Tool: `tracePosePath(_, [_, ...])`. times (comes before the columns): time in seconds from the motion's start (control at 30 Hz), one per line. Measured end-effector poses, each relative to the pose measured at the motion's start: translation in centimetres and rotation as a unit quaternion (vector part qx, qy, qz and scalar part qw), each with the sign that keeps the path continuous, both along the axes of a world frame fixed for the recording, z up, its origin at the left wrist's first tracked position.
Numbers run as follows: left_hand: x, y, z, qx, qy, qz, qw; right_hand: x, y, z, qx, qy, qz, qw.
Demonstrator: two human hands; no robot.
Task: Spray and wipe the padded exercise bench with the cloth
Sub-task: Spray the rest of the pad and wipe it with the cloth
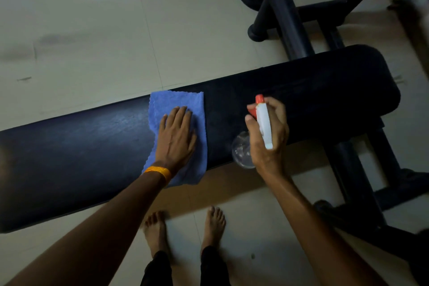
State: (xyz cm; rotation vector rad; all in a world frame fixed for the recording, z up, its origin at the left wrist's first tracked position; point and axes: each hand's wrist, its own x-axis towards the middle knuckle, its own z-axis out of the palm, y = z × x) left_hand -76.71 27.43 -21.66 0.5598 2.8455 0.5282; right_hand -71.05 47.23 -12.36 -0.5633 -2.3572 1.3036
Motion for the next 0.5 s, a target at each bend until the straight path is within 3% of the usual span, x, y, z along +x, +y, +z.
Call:
tracePosePath(0.27, [-2.9,2.3,-2.9,-0.014,0.014,-0.011,1.000,3.7,-0.7,-4.9,0.000,-0.160,-0.014,0.987])
tracePosePath(0.5, [-3.0,1.3,-5.0,-0.058,0.062,-0.038,0.996,1.8,-2.0,-8.2,0.081,-0.223,-0.041,0.970])
